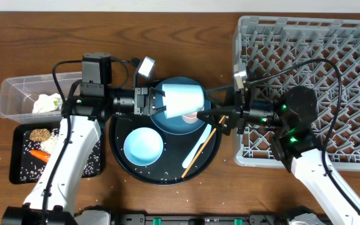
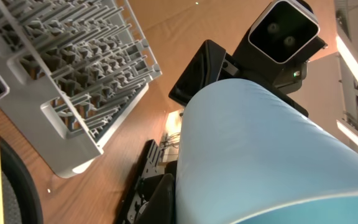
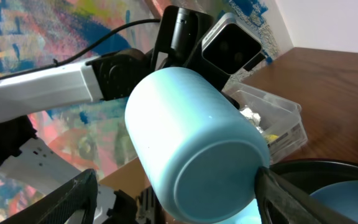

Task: Sort waste into correct bins and load items into the dishwasher rack
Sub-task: 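Grasp the cup with the right gripper and open the left gripper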

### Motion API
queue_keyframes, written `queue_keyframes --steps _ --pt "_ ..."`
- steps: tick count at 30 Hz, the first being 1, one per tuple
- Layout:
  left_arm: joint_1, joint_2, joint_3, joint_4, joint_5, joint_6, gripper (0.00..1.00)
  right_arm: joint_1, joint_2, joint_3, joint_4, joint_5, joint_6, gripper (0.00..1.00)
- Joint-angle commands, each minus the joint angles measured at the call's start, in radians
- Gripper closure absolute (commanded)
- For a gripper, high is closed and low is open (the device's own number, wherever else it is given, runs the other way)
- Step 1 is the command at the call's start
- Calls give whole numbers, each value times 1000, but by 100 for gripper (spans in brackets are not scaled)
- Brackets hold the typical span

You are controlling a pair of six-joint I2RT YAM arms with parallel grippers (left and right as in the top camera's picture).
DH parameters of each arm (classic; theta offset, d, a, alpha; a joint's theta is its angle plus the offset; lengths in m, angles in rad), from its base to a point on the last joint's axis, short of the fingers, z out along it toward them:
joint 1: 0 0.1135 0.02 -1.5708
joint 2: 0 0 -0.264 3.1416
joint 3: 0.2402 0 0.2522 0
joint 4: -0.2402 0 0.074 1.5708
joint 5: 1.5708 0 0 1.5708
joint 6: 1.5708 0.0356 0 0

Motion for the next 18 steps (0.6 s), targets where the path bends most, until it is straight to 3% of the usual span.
queue_keyframes --steps 1,5,13,18 --pt "-25 -14 3 6 66 7 94 33 23 13 6 -35 -47 25" --pt "-25 -14 3 6 66 6 94 -3 23 13 110 -137 -20 25" --pt "-25 -24 3 14 66 6 94 -121 23 13 394 -337 231 18" --pt "-25 -53 3 22 66 6 94 -161 23 13 393 -383 245 18"
